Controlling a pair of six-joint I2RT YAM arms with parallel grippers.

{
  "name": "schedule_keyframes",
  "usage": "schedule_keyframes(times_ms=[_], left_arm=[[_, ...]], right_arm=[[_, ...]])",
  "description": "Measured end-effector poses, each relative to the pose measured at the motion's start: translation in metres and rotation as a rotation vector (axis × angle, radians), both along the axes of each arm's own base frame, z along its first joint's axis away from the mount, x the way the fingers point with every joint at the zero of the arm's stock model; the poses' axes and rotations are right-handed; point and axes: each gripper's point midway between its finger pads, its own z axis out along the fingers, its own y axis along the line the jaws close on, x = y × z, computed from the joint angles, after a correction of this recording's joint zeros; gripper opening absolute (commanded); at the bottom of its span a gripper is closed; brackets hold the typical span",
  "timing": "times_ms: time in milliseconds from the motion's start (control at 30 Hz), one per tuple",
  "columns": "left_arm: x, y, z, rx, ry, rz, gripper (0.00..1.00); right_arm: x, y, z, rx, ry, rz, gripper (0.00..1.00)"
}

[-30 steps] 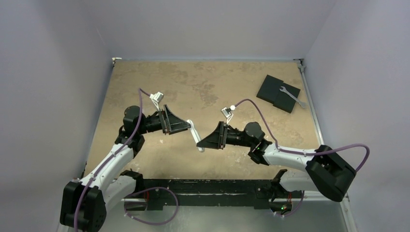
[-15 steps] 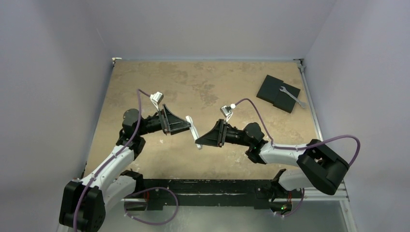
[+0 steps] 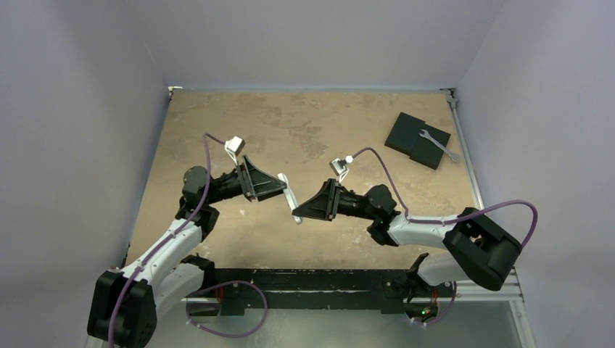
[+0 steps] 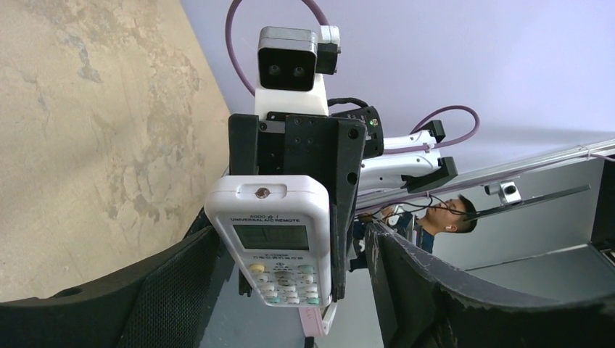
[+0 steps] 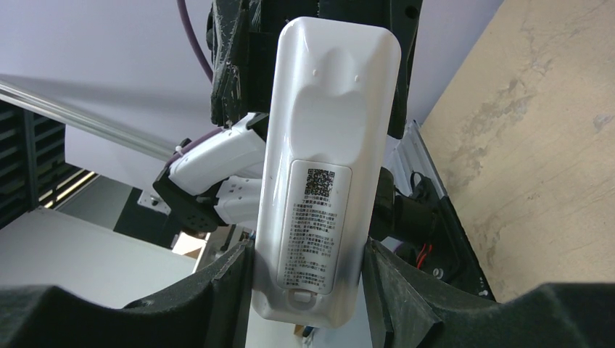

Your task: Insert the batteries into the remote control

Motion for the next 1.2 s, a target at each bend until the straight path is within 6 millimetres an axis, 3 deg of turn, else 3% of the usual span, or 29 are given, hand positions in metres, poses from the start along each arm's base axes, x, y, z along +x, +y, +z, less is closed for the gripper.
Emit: schedule_keyframes(times_ms=[300,633,767,800,867,1033,1200], left_arm=[[0.0,-0.001,0.004,-0.016,0.005,0.005,0.65],[-0.001,-0.002,-0.001,-0.016,0.014,0.008,0.43],[0.0,-0.002,0.0,-0.019,0.011,0.015,0.05],[0.0,-0.002,0.0,-0.02,0.009,0.016,0.0],[0.001,-0.002,0.0,-0.02,0.01,0.016,0.0],[0.002,-0.002,-0.002,-0.017,0.015,0.017,0.0],[0.003,-0.002,-0.006,-0.006,0.029,0.022,0.0]], right_arm=[[-0.003,0.0,0.004,0.017,-0.01,0.006,0.0],[-0.003,0.003,0.003,0.022,-0.01,0.006,0.0],[-0.002,0.003,0.004,0.026,-0.01,-0.004,0.0],[-0.002,0.003,0.004,0.027,-0.01,-0.005,0.0],[-0.002,0.003,0.004,0.027,-0.01,-0.004,0.0],[-0.002,0.004,0.002,0.023,-0.005,-0.003,0.31],[-0.002,0.005,-0.001,0.021,0.003,0.004,0.54]])
